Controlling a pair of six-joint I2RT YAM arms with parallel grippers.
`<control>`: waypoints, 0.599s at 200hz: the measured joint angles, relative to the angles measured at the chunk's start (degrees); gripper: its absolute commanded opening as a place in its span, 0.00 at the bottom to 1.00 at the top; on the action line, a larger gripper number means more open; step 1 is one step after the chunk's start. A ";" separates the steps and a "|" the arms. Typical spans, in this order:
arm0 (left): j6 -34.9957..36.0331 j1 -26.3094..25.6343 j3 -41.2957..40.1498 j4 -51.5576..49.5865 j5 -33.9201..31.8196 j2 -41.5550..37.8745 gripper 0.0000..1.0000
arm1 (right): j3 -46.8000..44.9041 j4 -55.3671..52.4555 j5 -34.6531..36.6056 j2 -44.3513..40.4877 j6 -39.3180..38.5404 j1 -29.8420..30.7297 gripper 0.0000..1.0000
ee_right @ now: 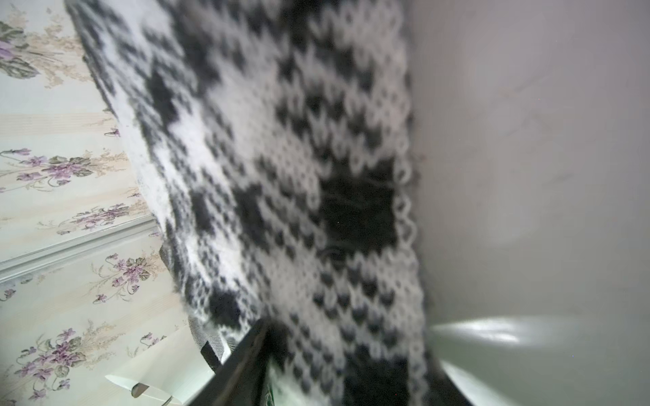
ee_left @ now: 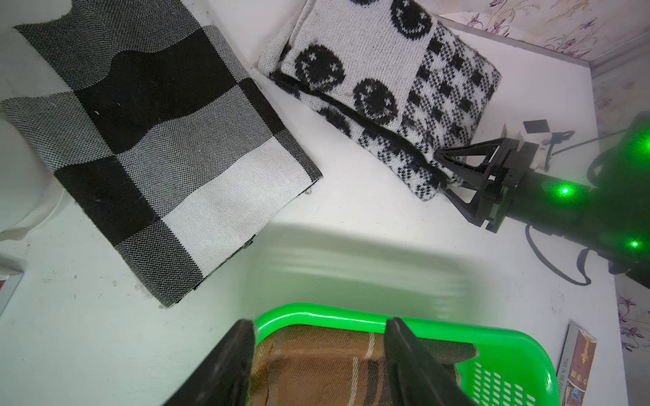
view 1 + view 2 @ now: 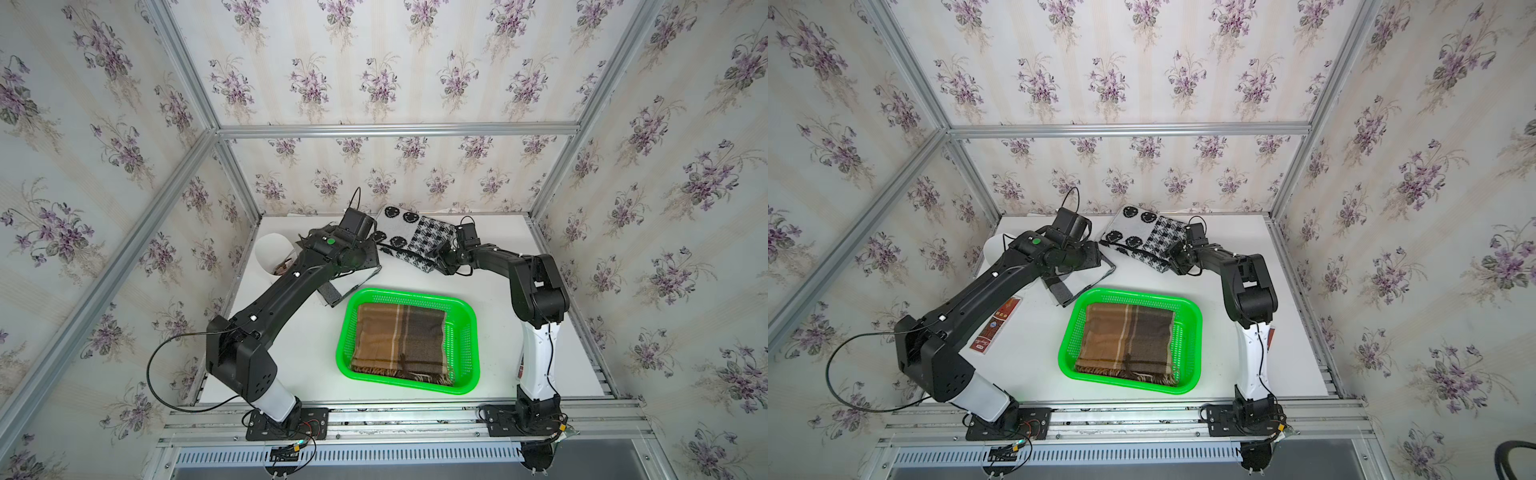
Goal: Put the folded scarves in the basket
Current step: Pick up the scarf at the center of the board.
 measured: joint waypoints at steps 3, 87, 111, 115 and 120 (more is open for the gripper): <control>0.00 0.00 0.00 0.00 0.00 0.00 0.64 | -0.02 -0.04 0.09 0.09 0.26 0.00 0.22; 1.09 0.55 1.05 1.27 1.22 2.54 0.67 | -3.17 -10.38 10.62 -6.12 -12.85 -3.96 0.00; 1.53 0.81 3.30 2.21 2.51 6.25 0.72 | -11.93 -13.35 13.27 -13.70 -19.82 -8.46 0.00; 1.64 0.81 3.74 2.60 3.02 7.10 0.73 | -13.16 -13.64 13.49 -14.71 -20.59 -9.20 0.01; 1.86 0.87 4.35 3.10 3.41 8.28 0.73 | -15.02 -14.14 13.81 -16.35 -21.84 -10.49 0.06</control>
